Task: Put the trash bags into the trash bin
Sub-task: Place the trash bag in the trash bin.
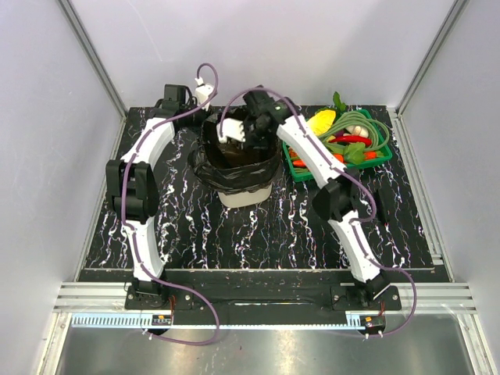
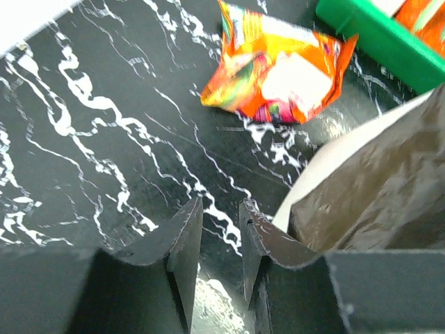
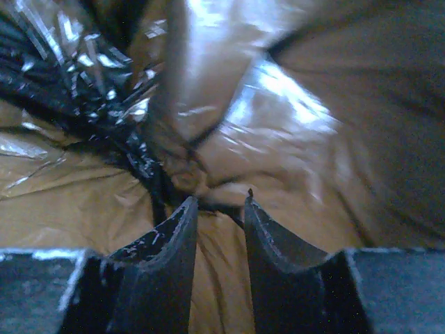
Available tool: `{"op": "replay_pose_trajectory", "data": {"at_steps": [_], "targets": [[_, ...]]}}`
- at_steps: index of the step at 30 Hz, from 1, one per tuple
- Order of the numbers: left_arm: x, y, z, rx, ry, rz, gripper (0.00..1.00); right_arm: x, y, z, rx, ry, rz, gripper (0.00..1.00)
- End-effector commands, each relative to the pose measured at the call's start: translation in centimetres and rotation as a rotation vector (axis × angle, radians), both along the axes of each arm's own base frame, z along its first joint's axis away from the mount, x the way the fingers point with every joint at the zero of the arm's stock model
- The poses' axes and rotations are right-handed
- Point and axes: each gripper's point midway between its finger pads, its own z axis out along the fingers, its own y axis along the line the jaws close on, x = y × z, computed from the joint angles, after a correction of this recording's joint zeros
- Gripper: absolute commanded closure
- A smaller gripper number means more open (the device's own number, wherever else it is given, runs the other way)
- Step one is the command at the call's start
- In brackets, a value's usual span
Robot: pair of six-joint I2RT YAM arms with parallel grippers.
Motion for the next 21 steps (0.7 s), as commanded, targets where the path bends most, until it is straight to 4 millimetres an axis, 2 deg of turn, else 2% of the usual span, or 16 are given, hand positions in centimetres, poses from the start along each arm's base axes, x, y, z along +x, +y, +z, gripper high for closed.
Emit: {"op": "replay_pose_trajectory", "data": {"at_steps": [1,3,6,11,16,21], "targets": [[2.3,0.4,7.7,-0.030,-0.176,0.046,0.67,0.7,0.8,9.7,0.348,-0.043,-0.175,0.61],[2.8,0.3,8.3,-0.035,-0.182,0.048,0.67,0.7,0.7,11.2,0.420,-0.024,-0.221,0.60],[3.3,-0.1,8.2,-0.052,-0.168,0.047,0.67,0.6,0.6,14.2,0.527,-0.020,-0.274,0.59],[4.0,-0.6,8.4,-0.090,-0.161,0.052,0.66,-0.1,0.7,18.2,0.649,-0.032,-0.319,0.55],[4.2,-0.4,9.2,-0.100,-0.172,0.078,0.62,-0.6,0.2,21.2,0.737,-0.039,-0.371,0.51],[3.8,0.1,10.8,-0.105,-0.206,0.113,0.57,0.4,-1.6,23.2,0.811,-0.068,-0.480,0.46]]}}
